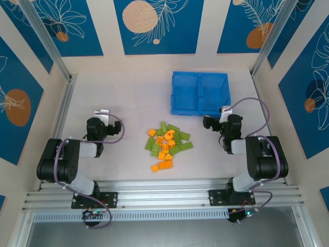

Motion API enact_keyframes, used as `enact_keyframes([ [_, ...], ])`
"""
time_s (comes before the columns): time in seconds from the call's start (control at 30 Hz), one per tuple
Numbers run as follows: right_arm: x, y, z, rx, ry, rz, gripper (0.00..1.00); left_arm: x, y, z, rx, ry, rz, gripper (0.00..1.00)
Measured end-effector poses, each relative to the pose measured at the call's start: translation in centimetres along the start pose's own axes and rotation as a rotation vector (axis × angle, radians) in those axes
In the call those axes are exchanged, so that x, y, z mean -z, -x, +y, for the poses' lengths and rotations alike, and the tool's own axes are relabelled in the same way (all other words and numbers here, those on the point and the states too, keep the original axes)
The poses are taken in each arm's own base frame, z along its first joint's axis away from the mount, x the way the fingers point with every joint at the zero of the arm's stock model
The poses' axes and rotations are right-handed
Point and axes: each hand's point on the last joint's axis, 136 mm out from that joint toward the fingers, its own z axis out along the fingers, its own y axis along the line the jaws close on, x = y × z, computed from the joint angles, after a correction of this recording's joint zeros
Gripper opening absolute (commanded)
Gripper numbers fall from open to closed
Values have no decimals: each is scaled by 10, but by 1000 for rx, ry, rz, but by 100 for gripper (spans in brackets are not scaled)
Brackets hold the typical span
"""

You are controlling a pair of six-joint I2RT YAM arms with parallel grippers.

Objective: Sort the legos into containers by color

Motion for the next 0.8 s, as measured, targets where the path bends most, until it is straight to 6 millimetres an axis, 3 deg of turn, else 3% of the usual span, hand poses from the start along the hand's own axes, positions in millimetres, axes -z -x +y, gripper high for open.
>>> enact_keyframes([
  [0.63,5,2,3,-3,-6,30,99,0,0,0,0,0,0,100],
  [0.7,16,22,2,-29,-47,28,100,0,0,0,0,0,0,100],
  [0.8,46,80,9,-134,-74,-49,99,3,2,0,0,1,3,100],
])
